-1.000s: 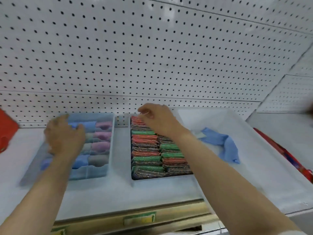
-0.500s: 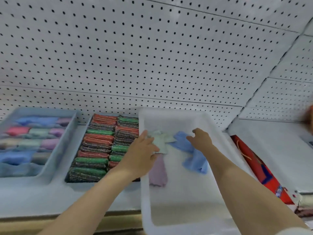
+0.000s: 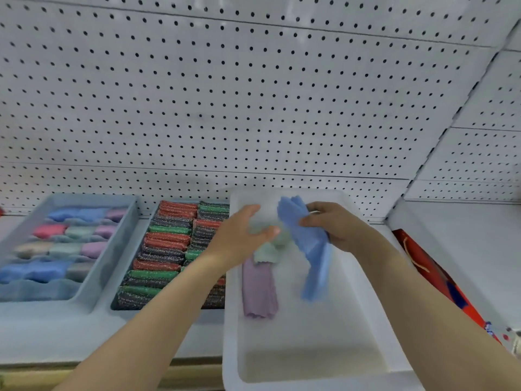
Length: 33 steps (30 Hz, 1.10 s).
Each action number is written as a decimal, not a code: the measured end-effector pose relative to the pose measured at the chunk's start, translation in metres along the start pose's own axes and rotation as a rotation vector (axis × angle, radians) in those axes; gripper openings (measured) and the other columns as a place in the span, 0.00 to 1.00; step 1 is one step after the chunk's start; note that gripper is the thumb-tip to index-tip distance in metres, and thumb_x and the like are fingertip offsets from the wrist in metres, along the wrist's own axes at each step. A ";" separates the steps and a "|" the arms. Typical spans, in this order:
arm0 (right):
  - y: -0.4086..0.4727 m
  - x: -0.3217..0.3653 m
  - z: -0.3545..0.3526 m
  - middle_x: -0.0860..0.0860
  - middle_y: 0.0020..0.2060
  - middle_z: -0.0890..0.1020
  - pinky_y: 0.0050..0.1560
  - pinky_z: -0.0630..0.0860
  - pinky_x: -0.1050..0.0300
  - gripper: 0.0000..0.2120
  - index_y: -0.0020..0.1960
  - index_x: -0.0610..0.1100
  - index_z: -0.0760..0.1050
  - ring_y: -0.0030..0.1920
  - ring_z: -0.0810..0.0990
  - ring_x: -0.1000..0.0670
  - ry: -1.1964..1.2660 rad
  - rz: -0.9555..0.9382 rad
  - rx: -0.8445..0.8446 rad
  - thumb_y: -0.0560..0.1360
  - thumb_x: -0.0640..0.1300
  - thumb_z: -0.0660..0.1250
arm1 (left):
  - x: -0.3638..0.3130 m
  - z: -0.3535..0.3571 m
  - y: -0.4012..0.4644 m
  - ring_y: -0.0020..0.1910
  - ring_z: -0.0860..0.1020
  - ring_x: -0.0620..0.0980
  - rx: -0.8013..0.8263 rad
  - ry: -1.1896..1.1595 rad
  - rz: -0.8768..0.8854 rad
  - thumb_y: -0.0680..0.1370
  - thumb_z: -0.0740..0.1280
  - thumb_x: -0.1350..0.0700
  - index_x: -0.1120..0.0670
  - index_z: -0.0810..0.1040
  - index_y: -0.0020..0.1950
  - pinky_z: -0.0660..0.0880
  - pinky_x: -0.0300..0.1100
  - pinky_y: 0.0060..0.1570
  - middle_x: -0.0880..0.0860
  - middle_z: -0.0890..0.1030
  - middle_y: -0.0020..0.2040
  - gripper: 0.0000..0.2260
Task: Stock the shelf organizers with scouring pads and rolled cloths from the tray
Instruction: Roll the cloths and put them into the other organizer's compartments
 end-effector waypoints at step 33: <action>-0.117 0.244 0.166 0.43 0.55 0.82 0.57 0.78 0.44 0.08 0.54 0.43 0.79 0.51 0.81 0.43 0.569 -0.713 0.446 0.77 0.44 0.66 | -0.132 -0.236 -0.059 0.61 0.80 0.50 -0.015 -0.562 0.673 0.76 0.69 0.55 0.49 0.84 0.42 0.75 0.47 0.62 0.51 0.84 0.58 0.05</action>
Point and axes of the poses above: each hand's wrist, its own y-axis towards the middle knuckle, its own z-axis out of the palm, x = y × z, the point moved 4 cm from there along y, towards the middle knuckle
